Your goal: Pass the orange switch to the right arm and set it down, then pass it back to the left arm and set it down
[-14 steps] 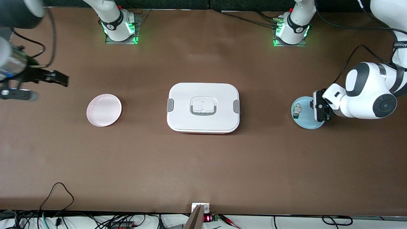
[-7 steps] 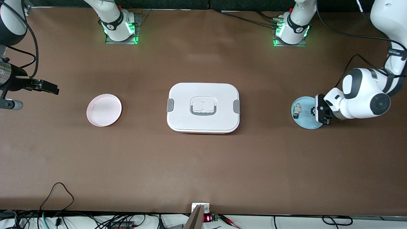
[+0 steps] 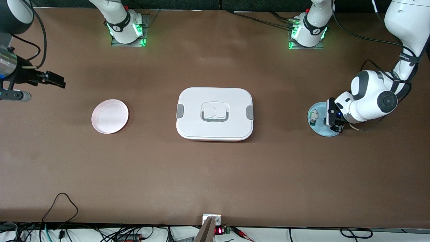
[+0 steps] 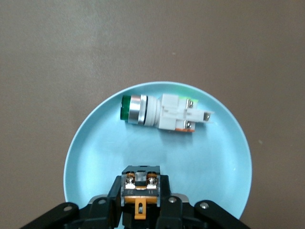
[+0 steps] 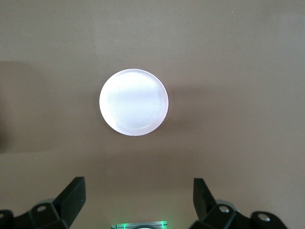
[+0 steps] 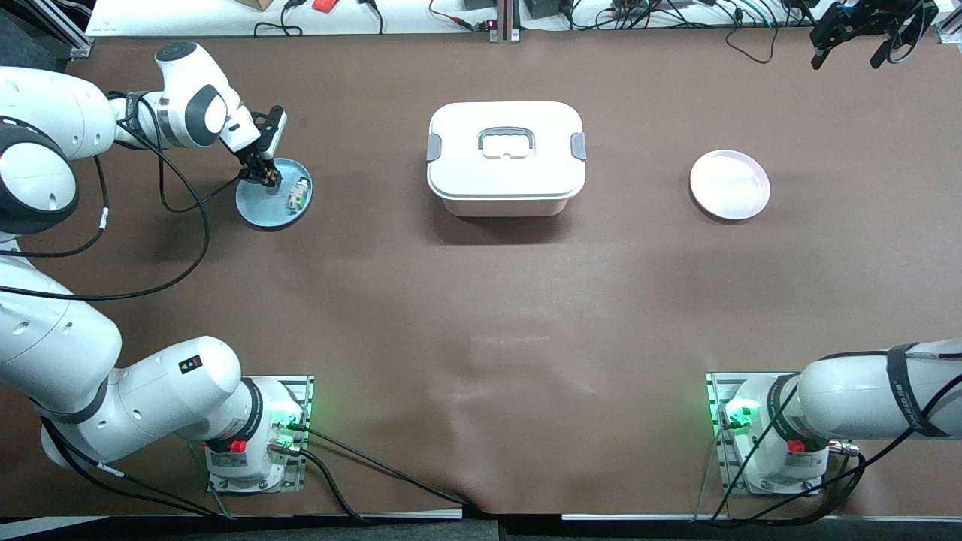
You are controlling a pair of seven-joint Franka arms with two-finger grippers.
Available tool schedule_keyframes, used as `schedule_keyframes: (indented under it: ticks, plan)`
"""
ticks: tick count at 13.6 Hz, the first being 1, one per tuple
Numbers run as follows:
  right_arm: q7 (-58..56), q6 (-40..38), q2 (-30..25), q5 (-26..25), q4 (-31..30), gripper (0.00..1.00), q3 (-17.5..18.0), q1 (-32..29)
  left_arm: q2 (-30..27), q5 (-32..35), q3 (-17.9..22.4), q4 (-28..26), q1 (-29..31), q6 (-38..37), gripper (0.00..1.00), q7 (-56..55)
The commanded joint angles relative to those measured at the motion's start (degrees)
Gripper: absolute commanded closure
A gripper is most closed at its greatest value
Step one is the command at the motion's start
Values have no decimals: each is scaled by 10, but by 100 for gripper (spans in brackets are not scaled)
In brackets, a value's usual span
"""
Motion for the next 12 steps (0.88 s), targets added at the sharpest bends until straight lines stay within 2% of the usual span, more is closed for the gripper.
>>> schedule_keyframes:
  ticks: [1, 7, 8, 9, 10, 12]
  plan:
    - [-8, 14, -24, 9, -18, 0, 3, -9, 18, 14, -8, -1, 23, 21, 100, 28]
    - [-17, 18, -22, 6, -7, 0, 7, -7, 28, 14, -7, -1, 26, 30, 100, 25]
    - [-17, 17, -19, 9, 7, 0, 6, -8, 28, 14, -7, -2, 27, 30, 94, 23]
    - [-16, 17, -18, 9, 17, 0, 6, -8, 29, 14, -7, -2, 28, 30, 70, 23]
    - [-16, 17, -19, 10, 19, 0, 6, -8, 35, 14, -8, -1, 31, 29, 1, 26]
    - [-17, 17, -19, 9, 21, 0, 7, -7, 35, 14, -9, 0, 38, 26, 0, 24]
